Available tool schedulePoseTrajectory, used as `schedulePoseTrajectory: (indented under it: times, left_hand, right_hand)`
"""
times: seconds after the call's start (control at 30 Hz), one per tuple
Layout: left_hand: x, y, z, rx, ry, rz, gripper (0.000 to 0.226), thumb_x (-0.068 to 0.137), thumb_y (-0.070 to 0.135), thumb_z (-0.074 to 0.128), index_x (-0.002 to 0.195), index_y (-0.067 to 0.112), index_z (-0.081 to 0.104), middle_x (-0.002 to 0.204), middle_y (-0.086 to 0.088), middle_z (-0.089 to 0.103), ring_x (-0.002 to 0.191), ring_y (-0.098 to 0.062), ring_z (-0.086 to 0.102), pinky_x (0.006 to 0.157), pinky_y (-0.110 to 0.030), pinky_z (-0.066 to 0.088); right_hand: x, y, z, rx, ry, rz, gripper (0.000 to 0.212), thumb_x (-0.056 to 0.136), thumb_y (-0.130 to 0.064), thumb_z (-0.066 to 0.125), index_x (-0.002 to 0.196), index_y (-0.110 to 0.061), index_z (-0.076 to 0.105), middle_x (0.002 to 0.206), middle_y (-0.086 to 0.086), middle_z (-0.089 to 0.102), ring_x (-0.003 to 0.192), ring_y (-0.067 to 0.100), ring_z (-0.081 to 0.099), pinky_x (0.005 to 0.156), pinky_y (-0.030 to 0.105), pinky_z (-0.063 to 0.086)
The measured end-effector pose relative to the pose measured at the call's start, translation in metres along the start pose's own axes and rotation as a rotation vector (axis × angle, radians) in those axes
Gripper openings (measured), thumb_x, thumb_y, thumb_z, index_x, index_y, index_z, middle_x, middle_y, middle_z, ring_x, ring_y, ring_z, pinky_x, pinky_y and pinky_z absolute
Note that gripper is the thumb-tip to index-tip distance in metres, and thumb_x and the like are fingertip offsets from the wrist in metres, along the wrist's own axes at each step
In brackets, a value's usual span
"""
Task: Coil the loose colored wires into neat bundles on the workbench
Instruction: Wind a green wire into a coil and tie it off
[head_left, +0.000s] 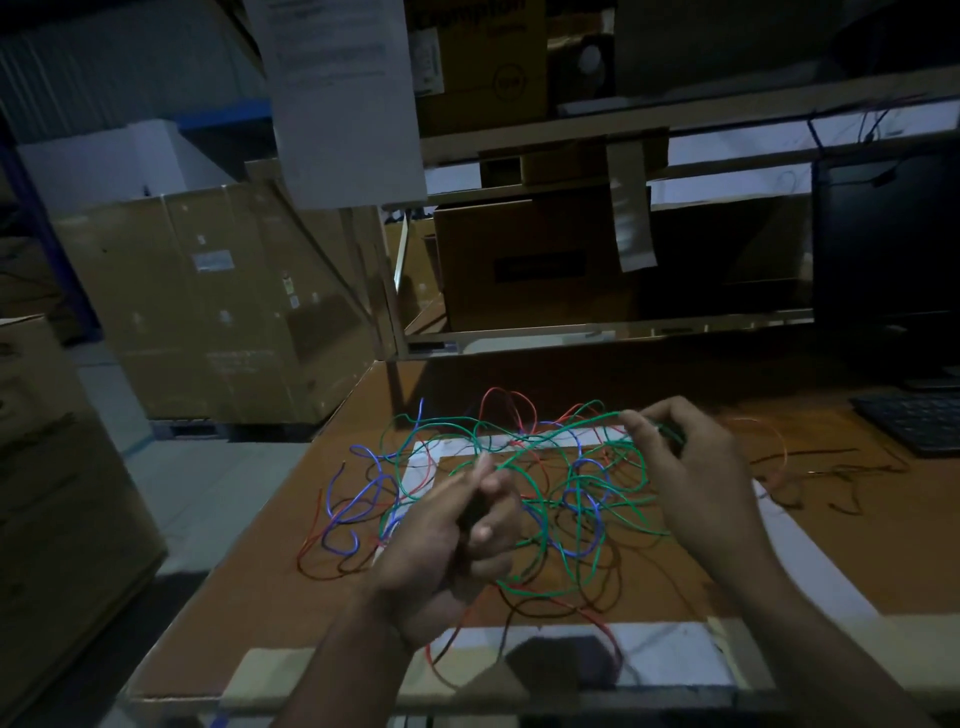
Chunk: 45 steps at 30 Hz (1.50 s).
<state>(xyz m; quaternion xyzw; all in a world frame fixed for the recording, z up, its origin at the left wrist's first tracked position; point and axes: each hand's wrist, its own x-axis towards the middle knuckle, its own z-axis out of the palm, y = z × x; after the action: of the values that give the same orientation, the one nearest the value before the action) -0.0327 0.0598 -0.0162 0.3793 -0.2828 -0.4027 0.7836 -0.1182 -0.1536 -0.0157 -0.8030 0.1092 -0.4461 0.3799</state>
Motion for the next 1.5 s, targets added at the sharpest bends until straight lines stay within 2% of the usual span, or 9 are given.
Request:
schedulePoseTrajectory:
  times: [0.2, 0.33, 0.4, 0.53, 0.73, 0.87, 1.0, 1.27, 1.5]
  left_hand:
    - [-0.001, 0.013, 0.006, -0.334, -0.113, 0.139, 0.038, 0.109, 0.026, 0.043, 0.134, 0.003, 0.061, 0.068, 0.008, 0.031, 0.054, -0.007, 0.021, 0.048, -0.023, 0.022]
    - [0.001, 0.018, 0.006, -0.432, 0.043, 0.312, 0.022, 0.097, 0.017, 0.064, 0.118, 0.011, 0.067, 0.077, 0.011, 0.054, 0.057, -0.001, 0.045, 0.05, -0.014, 0.04]
    - [0.003, 0.019, 0.006, -0.492, 0.092, 0.382, 0.023, 0.092, 0.016, 0.075, 0.114, 0.013, 0.071, 0.1, 0.004, 0.073, 0.081, -0.006, 0.069, 0.07, -0.014, 0.056]
    - [0.007, 0.019, 0.016, -0.378, 0.197, 0.511, 0.028, 0.109, 0.019, 0.034, 0.103, 0.011, 0.061, 0.138, -0.02, 0.065, 0.13, -0.032, 0.062, 0.111, -0.047, 0.045]
    - [0.015, 0.009, 0.008, 0.069, 0.266, 0.556, 0.03, 0.111, 0.015, 0.026, 0.1, 0.009, 0.053, 0.135, -0.022, 0.066, 0.136, -0.027, 0.057, 0.121, -0.045, 0.034]
    - [0.018, -0.014, -0.009, 0.877, 0.362, 0.523, 0.034, 0.113, 0.022, 0.034, 0.104, 0.006, 0.063, 0.113, -0.008, 0.077, 0.123, -0.019, 0.065, 0.11, -0.041, 0.044]
    - [0.012, -0.025, -0.007, 1.012, 0.307, 0.414, 0.034, 0.108, 0.033, 0.04, 0.104, 0.023, 0.072, 0.068, -0.005, 0.062, 0.059, -0.018, 0.059, 0.059, -0.031, 0.05]
    - [-0.009, -0.008, 0.016, 0.249, 0.048, 0.2, 0.036, 0.102, 0.028, 0.047, 0.111, 0.006, 0.074, 0.064, 0.005, 0.019, 0.043, -0.003, 0.015, 0.042, -0.019, 0.016]
    - [-0.012, 0.017, 0.002, -0.279, -0.149, 0.285, 0.038, 0.113, 0.026, 0.026, 0.11, 0.012, 0.061, 0.102, -0.002, 0.069, 0.046, -0.005, 0.027, 0.047, -0.021, 0.024]
  right_hand:
    - [-0.029, 0.005, 0.017, 0.0, -0.168, -0.018, 0.034, 0.092, -0.056, 0.045, 0.079, -0.026, 0.056, 0.064, 0.002, 0.057, 0.059, 0.013, 0.051, 0.052, 0.031, 0.038]
    - [-0.042, 0.002, 0.017, 0.392, -0.326, 0.212, 0.031, 0.09, -0.049, 0.054, 0.086, -0.019, 0.061, 0.057, -0.005, 0.04, 0.047, 0.01, 0.033, 0.042, 0.024, 0.028]
    - [-0.047, 0.001, 0.017, 0.477, -0.321, 0.239, 0.026, 0.09, -0.049, 0.054, 0.084, -0.025, 0.061, 0.057, -0.006, 0.037, 0.049, 0.011, 0.032, 0.043, 0.024, 0.027]
    - [-0.057, 0.011, 0.021, 0.193, -0.292, 0.005, 0.019, 0.096, -0.051, 0.047, 0.091, -0.035, 0.057, 0.073, -0.005, 0.056, 0.063, 0.007, 0.05, 0.056, 0.028, 0.041]
    - [-0.068, 0.007, 0.024, -0.329, -0.398, -0.43, 0.023, 0.095, -0.054, 0.047, 0.105, -0.037, 0.06, 0.085, -0.018, 0.066, 0.073, 0.005, 0.064, 0.057, 0.028, 0.054]
    - [-0.066, -0.011, 0.015, -0.113, -0.434, -0.41, 0.021, 0.098, -0.054, 0.046, 0.114, -0.042, 0.056, 0.096, -0.025, 0.061, 0.082, -0.004, 0.059, 0.065, 0.02, 0.05]
    - [-0.043, -0.019, 0.012, -0.084, -0.289, -0.451, 0.022, 0.1, -0.058, 0.039, 0.103, -0.042, 0.055, 0.089, -0.019, 0.051, 0.079, 0.0, 0.054, 0.065, 0.024, 0.047]
    - [0.007, -0.016, 0.013, -0.074, -0.2, -0.408, 0.051, 0.09, -0.075, 0.044, 0.079, -0.026, 0.051, 0.072, -0.008, 0.048, 0.065, 0.009, 0.047, 0.053, 0.021, 0.036]
    - [-0.001, 0.014, 0.03, 0.021, -0.399, -0.231, 0.046, 0.096, -0.065, 0.04, 0.079, -0.024, 0.049, 0.064, 0.0, 0.047, 0.057, 0.01, 0.044, 0.053, 0.024, 0.033]
